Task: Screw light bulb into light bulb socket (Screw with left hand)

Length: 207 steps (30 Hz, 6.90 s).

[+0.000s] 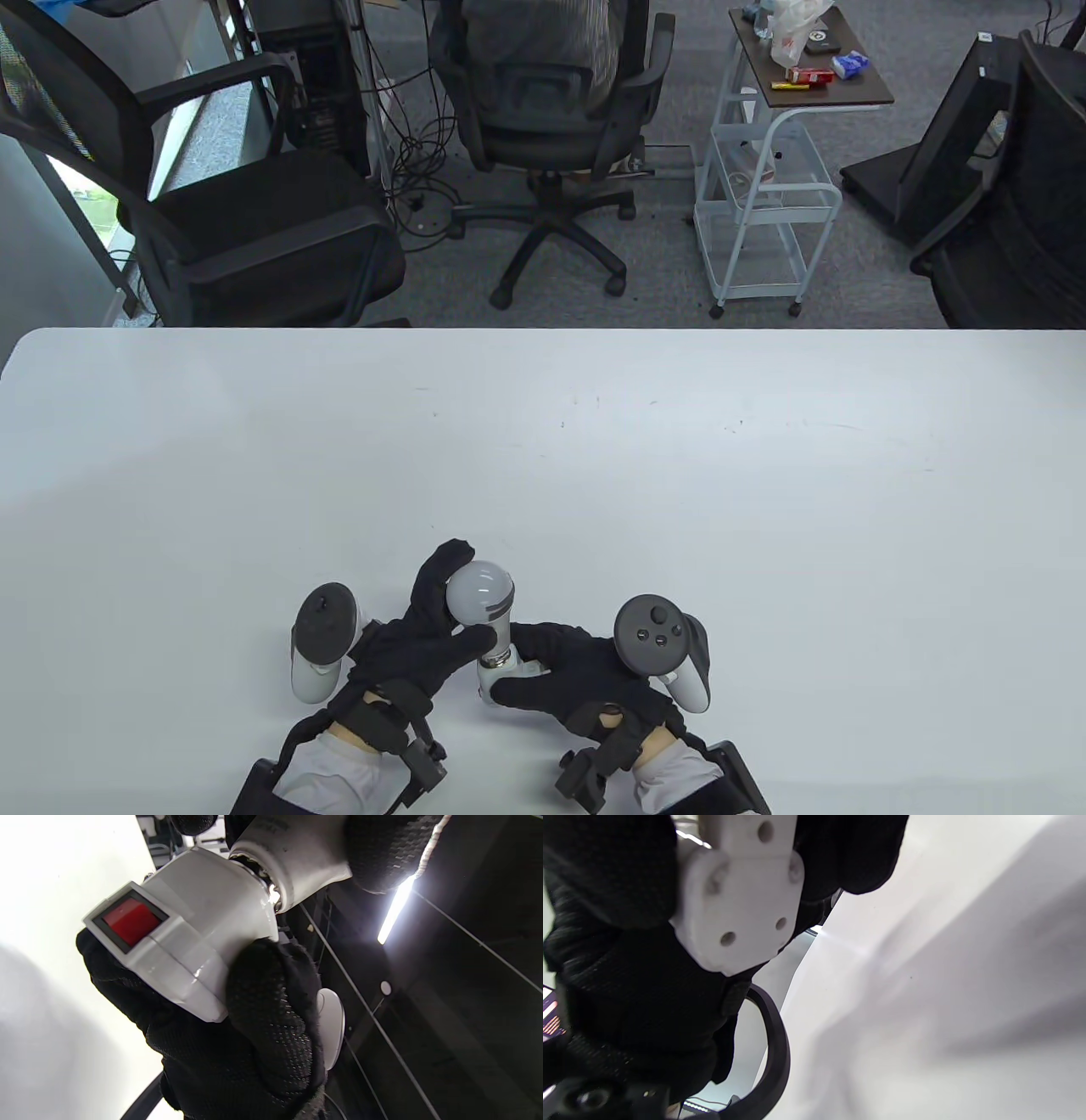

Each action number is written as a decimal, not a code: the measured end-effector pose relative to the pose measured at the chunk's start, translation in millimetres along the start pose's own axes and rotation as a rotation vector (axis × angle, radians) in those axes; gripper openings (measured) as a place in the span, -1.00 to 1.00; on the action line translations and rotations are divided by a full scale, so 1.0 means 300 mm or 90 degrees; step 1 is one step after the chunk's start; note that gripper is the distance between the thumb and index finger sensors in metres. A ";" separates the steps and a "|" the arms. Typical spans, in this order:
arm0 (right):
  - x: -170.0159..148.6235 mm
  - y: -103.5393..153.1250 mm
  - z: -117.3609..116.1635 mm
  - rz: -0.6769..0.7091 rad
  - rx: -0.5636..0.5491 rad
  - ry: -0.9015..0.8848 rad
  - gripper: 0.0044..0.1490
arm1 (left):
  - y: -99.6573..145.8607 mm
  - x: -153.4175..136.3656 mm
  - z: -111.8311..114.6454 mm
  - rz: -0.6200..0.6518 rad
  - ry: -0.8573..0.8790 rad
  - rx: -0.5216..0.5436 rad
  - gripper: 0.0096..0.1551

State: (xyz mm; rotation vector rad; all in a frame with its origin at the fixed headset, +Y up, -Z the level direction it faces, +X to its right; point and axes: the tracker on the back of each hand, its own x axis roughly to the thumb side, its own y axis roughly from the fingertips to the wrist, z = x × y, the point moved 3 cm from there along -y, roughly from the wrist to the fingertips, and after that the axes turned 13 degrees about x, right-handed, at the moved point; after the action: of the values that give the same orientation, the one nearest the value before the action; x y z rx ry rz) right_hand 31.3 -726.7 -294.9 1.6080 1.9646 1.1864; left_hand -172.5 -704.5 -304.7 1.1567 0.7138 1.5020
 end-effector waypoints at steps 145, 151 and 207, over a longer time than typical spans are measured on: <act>-0.077 0.000 0.051 -0.067 0.094 0.037 -0.20 | 0.009 -0.109 -0.016 -0.106 0.126 -0.061 -0.07; -0.079 -0.002 0.050 -0.071 0.098 0.042 -0.21 | 0.009 -0.102 -0.031 -0.094 0.081 -0.014 -0.18; -0.076 -0.003 0.051 -0.064 0.088 0.047 -0.20 | 0.015 -0.137 -0.029 -0.121 0.078 -0.024 -0.07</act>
State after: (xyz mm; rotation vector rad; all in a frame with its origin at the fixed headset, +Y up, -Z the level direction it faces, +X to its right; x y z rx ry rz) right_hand 48.5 -741.8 -310.0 1.5299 2.1899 1.1076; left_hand -183.5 -743.8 -315.8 0.9470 0.8504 1.4283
